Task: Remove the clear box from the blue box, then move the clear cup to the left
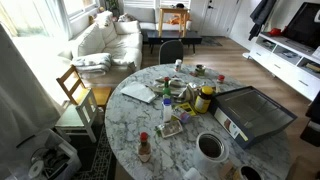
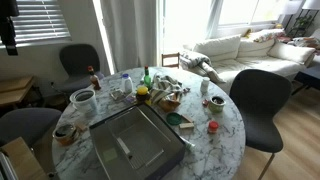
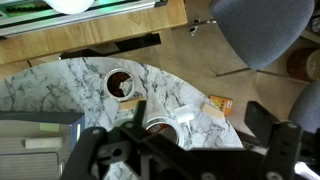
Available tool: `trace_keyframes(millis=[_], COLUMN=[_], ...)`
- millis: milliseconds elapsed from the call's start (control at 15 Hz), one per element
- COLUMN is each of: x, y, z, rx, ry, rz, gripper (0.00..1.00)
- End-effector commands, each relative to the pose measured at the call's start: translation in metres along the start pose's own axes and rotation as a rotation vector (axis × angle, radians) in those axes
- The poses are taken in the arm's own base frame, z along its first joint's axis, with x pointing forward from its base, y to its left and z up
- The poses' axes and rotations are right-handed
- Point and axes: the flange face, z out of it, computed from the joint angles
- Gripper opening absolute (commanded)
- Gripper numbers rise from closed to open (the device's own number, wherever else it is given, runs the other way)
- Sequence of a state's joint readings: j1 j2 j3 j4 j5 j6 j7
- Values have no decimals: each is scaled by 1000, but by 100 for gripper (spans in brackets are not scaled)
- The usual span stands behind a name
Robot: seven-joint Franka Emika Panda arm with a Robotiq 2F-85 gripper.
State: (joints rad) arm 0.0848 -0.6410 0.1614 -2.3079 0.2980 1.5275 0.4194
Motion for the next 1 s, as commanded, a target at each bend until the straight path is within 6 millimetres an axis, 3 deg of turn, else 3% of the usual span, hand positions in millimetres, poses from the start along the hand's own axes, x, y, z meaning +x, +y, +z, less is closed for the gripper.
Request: trace_keyframes(millis=[0, 733, 933], x=[0, 0, 20], y=[0, 0, 49], z=[-1, -1, 1], rx=[-1, 0, 2], ry=[-1, -1, 15], rz=[0, 0, 104], gripper=[100, 100, 100])
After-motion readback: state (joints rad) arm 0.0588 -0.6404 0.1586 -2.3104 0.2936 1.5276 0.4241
